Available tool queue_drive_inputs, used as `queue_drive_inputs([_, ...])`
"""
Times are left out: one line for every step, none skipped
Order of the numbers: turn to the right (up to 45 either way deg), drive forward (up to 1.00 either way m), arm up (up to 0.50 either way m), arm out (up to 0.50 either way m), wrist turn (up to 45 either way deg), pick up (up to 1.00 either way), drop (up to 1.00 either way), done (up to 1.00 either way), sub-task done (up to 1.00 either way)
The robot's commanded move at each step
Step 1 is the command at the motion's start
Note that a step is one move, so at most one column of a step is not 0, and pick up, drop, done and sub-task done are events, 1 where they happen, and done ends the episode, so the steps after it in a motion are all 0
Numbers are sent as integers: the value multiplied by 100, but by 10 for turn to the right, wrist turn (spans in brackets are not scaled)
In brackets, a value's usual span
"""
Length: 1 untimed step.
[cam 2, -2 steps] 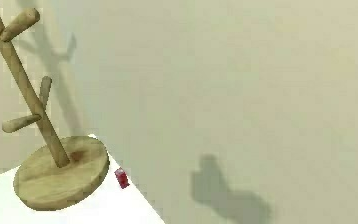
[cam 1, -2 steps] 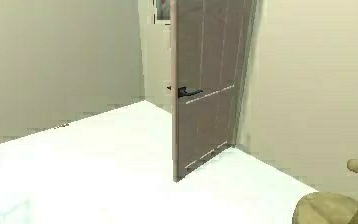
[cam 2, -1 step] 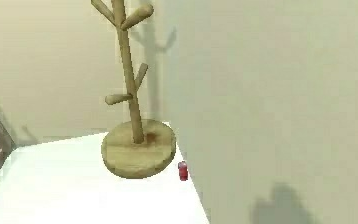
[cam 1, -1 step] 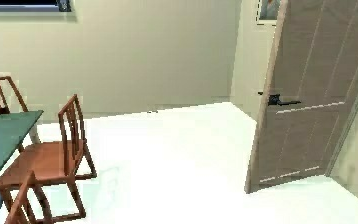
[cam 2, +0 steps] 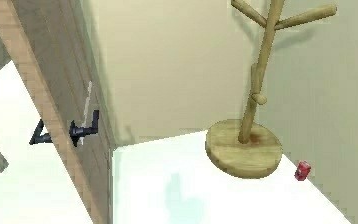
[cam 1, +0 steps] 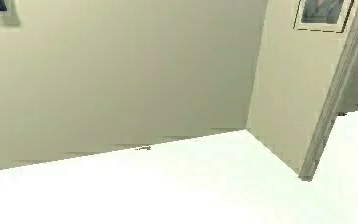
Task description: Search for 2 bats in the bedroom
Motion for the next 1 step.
queue_drive_inputs([-30,0,0,0,0,0,0,0,0])
